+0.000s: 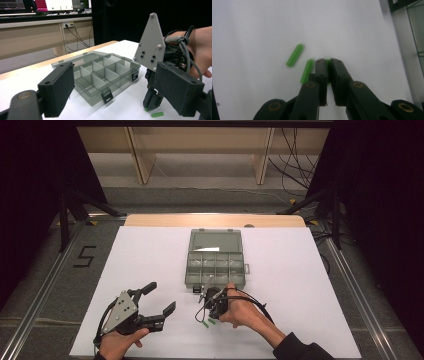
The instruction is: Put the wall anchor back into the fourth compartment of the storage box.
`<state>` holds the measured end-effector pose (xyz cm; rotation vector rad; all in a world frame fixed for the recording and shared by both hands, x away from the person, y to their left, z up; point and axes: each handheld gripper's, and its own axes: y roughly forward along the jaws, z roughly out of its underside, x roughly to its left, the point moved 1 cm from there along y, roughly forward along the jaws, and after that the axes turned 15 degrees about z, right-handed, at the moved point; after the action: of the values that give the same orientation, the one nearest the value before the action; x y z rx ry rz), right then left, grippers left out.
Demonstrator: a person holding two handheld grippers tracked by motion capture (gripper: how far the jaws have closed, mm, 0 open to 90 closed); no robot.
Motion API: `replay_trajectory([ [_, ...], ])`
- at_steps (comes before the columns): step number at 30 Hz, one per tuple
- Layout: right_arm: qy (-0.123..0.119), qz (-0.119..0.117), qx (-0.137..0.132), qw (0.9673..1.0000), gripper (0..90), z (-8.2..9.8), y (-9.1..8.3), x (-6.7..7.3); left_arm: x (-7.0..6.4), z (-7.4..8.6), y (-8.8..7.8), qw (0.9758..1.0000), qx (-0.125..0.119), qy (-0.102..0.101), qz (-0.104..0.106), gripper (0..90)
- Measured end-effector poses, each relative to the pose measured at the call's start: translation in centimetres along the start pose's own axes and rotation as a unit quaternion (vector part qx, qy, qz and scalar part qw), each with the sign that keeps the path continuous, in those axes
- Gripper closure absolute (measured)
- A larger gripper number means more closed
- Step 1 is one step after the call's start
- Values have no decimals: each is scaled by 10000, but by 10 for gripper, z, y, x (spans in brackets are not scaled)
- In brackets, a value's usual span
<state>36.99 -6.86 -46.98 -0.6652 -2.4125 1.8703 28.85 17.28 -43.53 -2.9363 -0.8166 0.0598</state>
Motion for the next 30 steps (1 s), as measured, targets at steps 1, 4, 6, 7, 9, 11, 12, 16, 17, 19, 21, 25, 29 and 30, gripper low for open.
replay_trajectory([
  [1, 34, -36, 8, 10000, 841, 0, 0, 1, 0, 0, 0, 10000, -1, 8, 3, 162],
  [4, 52, -51, 20, 10000, 841, -1, -1, 1, 0, 0, 0, 10000, -11, 17, 6, 162],
  [6, -87, 48, -1, 10000, 841, 0, -2, -3, 0, 0, 0, 10000, -15, 20, 7, 162],
  [7, -112, 65, -26, 9999, 841, 0, -4, -5, 0, 0, 0, 10000, -10, 22, 6, 162],
  [9, 19, 22, -153, 9999, 842, -1, -9, -7, 1, 0, 0, 10000, -10, 21, 4, 162],
  [11, 91, 47, -231, 9997, 841, -1, -16, -12, 0, 0, 0, 10000, -6, 23, 8, 162],
  [12, 128, 89, -292, 9995, 842, 0, -20, -16, 0, 0, 0, 10000, -6, 26, 7, 162],
  [16, 227, 163, -465, 9985, 841, 1, -31, -26, 0, 0, 0, 10000, -7, 16, 4, 162],
  [17, 262, 200, -519, 9981, 841, 2, -34, -30, 0, 0, 0, 10000, -5, 6, 2, 162],
  [19, 310, 257, -590, 9974, 841, 3, -39, -34, 0, 0, 0, 10000, -2, 1, 1, 162],
  [21, 375, 300, -654, 9967, 841, 5, -43, -39, 0, 0, 0, 10000, -1, -1, 1, 162],
  [25, 477, 456, -810, 9945, 841, 8, -51, -49, 0, 0, 0, 10000, -2, -6, 1, 162],
  [29, 632, 599, -890, 9922, 841, 12, -58, -61, 0, 0, 0, 10000, -6, -33, -2, 162],
  [30, 662, 664, -920, 9913, 841, 13, -58, -65, 0, 0, 0, 10000, -3, -19, -1, 162],
])
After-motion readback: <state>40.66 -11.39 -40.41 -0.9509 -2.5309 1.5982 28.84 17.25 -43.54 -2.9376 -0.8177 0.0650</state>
